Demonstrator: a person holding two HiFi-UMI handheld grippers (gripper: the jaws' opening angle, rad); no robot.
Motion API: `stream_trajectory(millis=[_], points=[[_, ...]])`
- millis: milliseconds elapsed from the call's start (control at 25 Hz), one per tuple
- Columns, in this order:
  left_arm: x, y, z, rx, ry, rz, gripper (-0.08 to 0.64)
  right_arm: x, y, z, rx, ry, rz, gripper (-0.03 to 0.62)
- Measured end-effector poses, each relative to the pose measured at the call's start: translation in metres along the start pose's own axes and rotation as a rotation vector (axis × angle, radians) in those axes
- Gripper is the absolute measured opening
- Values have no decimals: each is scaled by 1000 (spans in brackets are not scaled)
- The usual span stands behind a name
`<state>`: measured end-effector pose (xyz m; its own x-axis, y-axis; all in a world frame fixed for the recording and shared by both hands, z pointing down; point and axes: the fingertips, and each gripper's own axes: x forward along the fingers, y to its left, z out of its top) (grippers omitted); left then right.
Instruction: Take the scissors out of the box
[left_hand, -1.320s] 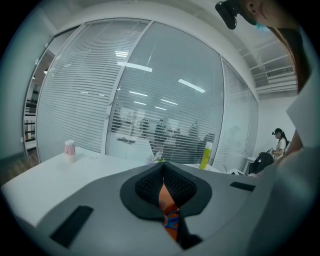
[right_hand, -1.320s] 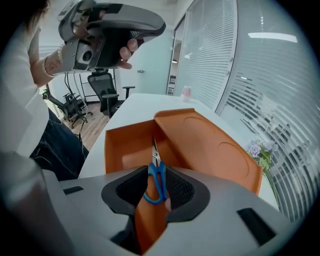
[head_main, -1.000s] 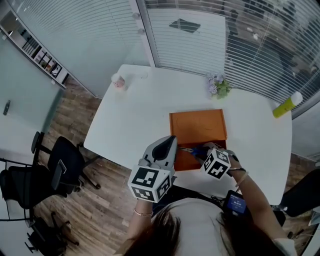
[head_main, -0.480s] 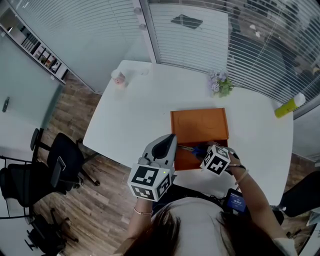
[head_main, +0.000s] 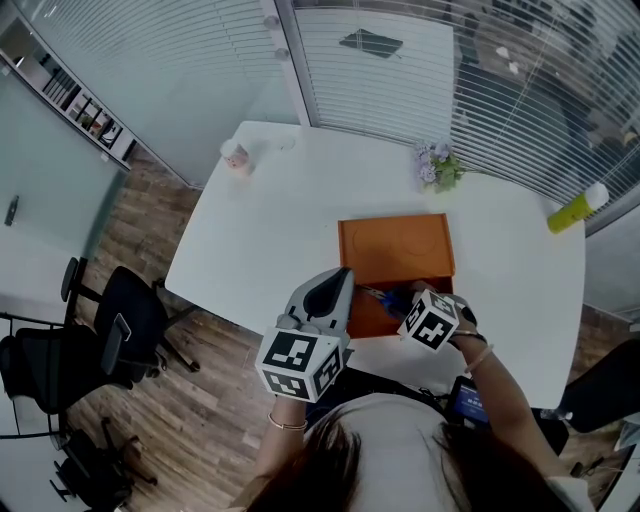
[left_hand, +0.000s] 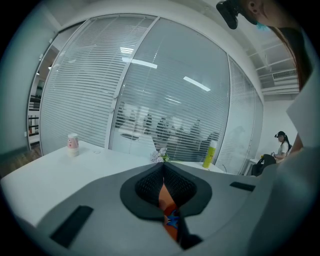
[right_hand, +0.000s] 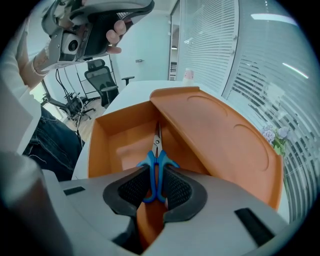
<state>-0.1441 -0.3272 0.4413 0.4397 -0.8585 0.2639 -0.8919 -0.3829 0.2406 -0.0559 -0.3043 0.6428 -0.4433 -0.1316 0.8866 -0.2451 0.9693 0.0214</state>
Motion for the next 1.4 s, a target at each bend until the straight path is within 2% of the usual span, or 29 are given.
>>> stream_trajectory(millis=[400,920,1400], points=[[-13,3,-1,-18,-6,32,18,-17,5,4,-4,-26,-16,110],[-35,-17,4,-2,-39,52,18,-47,17,0,-12,-72,-62,110],[-57,-39,4,11,-65,72,18,-77,29,7,23,-176,-117,110]])
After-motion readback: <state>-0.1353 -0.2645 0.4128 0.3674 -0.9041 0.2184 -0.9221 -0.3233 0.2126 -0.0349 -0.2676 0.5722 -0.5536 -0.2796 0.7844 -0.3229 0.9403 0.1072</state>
